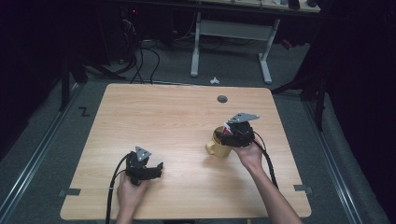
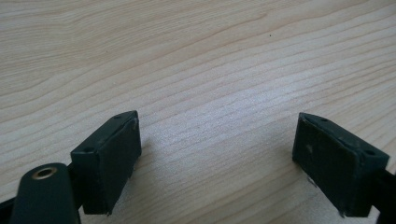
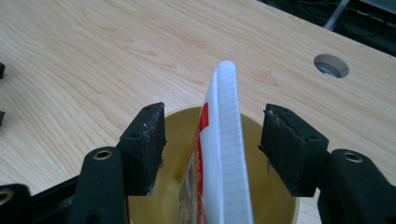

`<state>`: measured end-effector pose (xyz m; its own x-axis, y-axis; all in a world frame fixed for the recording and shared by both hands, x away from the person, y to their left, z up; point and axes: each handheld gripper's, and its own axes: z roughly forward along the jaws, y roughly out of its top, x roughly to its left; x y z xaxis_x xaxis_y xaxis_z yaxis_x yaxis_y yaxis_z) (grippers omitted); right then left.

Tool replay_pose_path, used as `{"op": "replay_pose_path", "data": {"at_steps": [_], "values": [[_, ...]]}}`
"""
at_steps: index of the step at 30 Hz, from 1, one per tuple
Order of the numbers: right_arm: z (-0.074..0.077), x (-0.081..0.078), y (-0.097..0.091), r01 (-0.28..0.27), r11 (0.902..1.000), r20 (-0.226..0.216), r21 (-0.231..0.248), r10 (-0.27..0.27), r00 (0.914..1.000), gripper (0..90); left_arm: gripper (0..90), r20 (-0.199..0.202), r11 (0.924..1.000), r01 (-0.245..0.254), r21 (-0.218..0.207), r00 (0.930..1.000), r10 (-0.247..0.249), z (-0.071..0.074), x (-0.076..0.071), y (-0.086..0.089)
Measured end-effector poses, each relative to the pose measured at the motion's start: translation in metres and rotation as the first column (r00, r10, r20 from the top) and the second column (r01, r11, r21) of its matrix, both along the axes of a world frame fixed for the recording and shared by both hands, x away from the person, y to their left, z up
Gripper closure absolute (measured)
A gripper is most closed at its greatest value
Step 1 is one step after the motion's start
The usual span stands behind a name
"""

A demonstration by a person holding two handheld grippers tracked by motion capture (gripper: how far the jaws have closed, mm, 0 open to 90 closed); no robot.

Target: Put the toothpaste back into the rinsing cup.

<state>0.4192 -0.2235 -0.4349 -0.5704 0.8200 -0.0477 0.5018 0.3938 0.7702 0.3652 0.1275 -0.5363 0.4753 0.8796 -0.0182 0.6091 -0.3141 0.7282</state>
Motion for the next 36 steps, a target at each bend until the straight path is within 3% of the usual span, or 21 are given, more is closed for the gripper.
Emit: {"op": "replay_pose_path", "data": {"at_steps": [12,36], "values": [[0.012,-0.01,-0.005,-0.005,0.9989,0.036,0.046,0.003,0.9993,38.7,15.8,0.0,1.0,0.0,0.0,1.0,0.0,0.0,0.0,0.0],[0.022,-0.028,-0.02,0.012,0.9956,0.074,0.093,-0.019,0.9971,40.9,15.8,0.0,1.0,0.0,0.0,1.0,0.0,0.0,0.0,0.0]]}}
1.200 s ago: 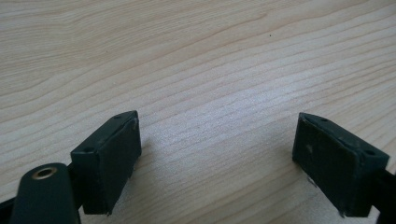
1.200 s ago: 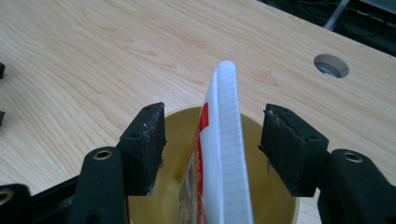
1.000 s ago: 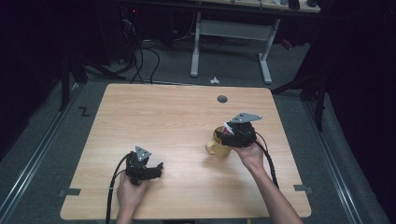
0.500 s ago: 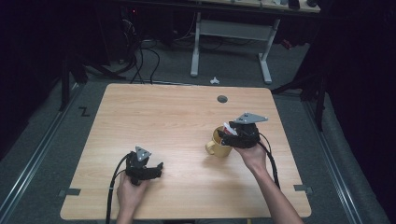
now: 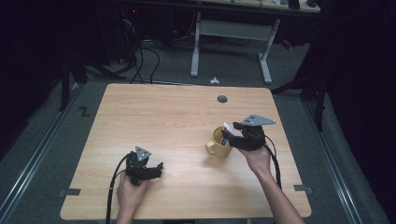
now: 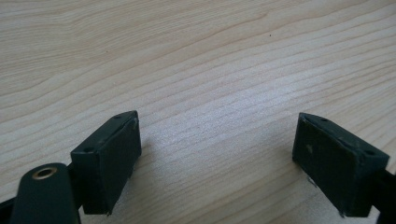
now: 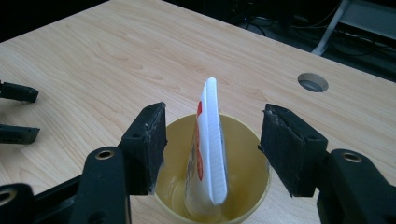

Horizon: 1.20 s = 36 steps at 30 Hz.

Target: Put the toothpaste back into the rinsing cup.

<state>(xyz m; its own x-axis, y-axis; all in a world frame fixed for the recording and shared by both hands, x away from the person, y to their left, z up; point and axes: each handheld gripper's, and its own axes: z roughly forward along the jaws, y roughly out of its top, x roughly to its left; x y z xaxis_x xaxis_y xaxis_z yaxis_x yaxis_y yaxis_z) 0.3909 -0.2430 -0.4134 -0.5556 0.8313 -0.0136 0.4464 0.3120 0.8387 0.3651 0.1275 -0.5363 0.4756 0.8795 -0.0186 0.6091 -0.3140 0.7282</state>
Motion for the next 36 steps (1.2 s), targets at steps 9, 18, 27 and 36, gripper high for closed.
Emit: {"op": "replay_pose_path", "data": {"at_steps": [9,18,27,36], "values": [[0.004,-0.007,-0.007,0.015,0.9999,0.007,0.009,-0.015,0.9999,41.6,15.8,0.0,1.0,-0.001,0.0,1.0,0.001,0.0,0.0,0.0],[0.008,-0.012,-0.015,0.02,0.9993,0.012,0.032,-0.02,0.9997,42.3,15.8,0.001,1.0,-0.001,0.0,1.0,0.001,0.0,0.0,0.0],[0.017,-0.023,-0.025,0.042,0.9971,0.071,0.063,-0.046,0.9964,45.1,15.8,0.001,1.0,-0.001,0.0,1.0,0.001,0.0,0.0,0.0],[0.021,-0.029,-0.038,0.066,0.9955,0.09,0.067,-0.072,0.9934,46.0,15.8,0.002,1.0,-0.001,0.0,1.0,0.001,0.0,0.0,0.0]]}}
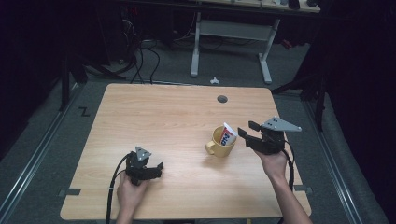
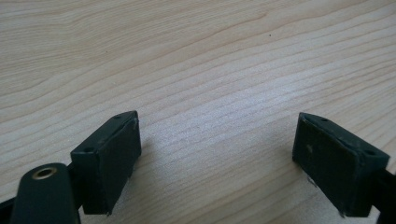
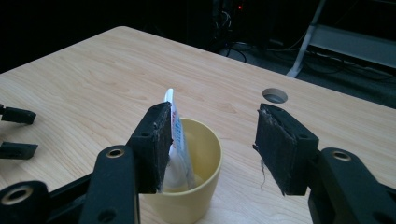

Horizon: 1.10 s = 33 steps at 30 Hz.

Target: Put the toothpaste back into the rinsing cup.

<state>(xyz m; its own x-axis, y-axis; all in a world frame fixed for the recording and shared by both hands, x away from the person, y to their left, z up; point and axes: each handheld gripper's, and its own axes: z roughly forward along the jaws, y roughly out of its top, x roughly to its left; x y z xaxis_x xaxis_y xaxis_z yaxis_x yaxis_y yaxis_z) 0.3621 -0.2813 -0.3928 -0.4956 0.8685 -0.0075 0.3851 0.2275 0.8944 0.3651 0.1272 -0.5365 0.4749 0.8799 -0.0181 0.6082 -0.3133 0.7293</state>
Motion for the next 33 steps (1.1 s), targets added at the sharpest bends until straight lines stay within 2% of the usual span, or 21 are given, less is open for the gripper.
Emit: {"op": "replay_pose_path", "data": {"at_steps": [7,33], "values": [[0.001,-0.007,-0.015,0.018,0.9998,0.022,0.01,-0.018,0.9996,46.1,15.8,-0.001,1.0,0.0,0.001,1.0,0.0,0.0,0.0,0.0],[-0.004,-0.018,-0.043,0.081,0.9952,0.015,0.056,-0.081,0.9966,46.2,15.8,0.0,1.0,-0.001,0.001,1.0,0.001,0.0,0.0,0.0]]}}
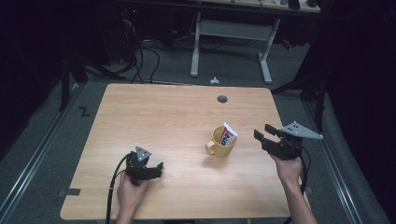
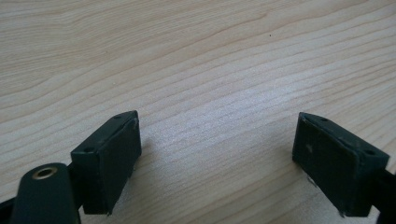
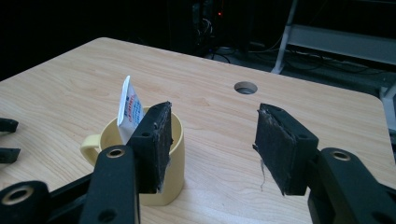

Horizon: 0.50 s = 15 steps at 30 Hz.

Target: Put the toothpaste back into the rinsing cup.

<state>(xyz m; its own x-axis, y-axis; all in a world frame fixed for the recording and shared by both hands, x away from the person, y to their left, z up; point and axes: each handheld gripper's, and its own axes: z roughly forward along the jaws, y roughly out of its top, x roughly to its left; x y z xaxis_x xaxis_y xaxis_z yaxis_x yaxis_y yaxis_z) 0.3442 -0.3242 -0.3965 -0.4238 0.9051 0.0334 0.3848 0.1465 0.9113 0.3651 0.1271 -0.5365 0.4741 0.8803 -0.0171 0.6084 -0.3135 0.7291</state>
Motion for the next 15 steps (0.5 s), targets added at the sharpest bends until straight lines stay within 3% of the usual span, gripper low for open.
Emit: {"op": "replay_pose_path", "data": {"at_steps": [15], "values": [[-0.007,-0.007,-0.015,0.048,0.9983,-0.01,0.032,-0.048,0.9988,46.1,15.8,-0.001,1.0,0.001,0.001,1.0,-0.001,0.0,0.0,0.0]]}}
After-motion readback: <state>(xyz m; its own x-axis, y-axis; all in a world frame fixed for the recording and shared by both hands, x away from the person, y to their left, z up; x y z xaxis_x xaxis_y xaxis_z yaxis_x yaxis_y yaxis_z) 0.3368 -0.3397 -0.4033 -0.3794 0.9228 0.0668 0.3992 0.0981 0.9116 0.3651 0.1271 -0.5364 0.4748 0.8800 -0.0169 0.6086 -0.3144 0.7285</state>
